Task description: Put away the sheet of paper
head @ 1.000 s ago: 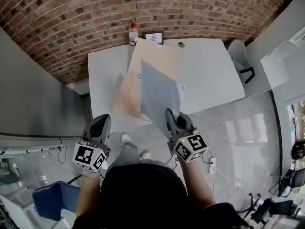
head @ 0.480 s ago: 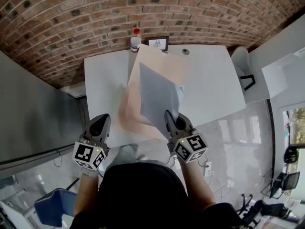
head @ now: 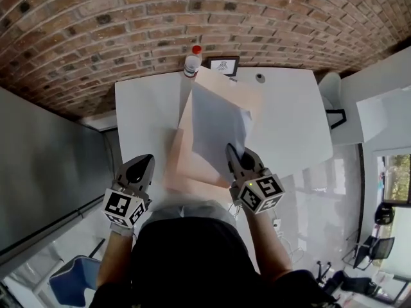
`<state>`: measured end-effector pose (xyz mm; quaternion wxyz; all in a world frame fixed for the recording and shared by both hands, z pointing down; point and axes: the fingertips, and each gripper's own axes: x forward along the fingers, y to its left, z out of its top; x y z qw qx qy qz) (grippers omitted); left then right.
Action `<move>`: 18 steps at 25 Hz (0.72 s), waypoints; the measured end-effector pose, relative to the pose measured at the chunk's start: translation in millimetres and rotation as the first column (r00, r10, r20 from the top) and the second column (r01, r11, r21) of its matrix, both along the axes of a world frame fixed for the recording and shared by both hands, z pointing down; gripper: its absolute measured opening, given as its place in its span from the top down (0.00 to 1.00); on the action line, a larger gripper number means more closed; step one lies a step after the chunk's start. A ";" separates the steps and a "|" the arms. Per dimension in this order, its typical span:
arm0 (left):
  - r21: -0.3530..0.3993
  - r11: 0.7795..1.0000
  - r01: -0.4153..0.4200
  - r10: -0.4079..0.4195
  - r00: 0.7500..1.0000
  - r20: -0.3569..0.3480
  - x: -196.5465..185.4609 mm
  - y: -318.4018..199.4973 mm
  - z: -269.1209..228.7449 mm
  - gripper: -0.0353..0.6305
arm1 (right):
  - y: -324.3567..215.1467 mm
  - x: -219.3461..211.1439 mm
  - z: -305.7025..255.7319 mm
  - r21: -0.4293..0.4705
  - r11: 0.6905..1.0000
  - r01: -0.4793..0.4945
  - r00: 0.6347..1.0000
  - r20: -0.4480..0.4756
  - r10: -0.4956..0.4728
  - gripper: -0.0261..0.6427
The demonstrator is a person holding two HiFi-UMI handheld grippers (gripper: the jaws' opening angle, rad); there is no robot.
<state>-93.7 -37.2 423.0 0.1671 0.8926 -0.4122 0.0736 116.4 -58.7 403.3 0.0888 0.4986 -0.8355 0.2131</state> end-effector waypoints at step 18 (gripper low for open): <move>-0.184 0.979 0.083 -0.063 0.992 0.112 28.0 6.9 83.5 0.94 | -52.8 25.4 53.3 -0.180 0.951 0.251 0.965 -0.026 -0.260 0.95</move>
